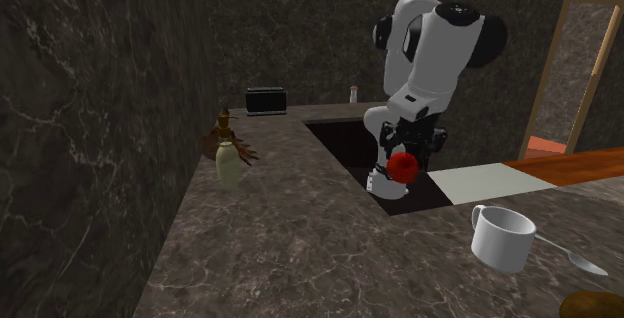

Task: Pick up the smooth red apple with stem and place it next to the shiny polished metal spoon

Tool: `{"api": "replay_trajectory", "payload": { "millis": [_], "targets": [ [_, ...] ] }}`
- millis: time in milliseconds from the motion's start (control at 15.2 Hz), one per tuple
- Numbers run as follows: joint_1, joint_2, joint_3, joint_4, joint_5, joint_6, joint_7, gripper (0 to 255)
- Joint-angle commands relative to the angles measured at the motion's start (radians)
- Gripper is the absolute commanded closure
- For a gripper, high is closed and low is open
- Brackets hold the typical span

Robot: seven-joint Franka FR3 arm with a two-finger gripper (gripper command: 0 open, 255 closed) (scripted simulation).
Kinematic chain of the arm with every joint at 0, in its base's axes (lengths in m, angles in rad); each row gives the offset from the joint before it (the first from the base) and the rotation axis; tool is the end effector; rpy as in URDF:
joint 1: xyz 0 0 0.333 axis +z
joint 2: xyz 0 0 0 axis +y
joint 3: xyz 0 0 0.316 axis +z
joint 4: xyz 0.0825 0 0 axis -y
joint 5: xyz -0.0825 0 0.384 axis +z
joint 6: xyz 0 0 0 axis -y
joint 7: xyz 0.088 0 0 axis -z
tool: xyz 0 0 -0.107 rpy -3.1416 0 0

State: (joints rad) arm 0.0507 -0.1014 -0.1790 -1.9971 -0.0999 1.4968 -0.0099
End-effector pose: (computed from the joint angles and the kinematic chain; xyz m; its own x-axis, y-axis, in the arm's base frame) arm 0.4746 -0.0748 0.4781 0.9144 -0.1075 -0.3903 -0.0858 -0.9937 0.0727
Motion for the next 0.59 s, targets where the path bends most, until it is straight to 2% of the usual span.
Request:
{"api": "replay_trajectory", "payload": {
  "millis": [0,528],
  "targets": [
    [0.022,-0.027,0.025,-0.029,0.017,-0.002,0.047,255],
    [0.112,-0.085,0.136,-0.092,0.107,-0.003,0.233,255]
  ]
}}
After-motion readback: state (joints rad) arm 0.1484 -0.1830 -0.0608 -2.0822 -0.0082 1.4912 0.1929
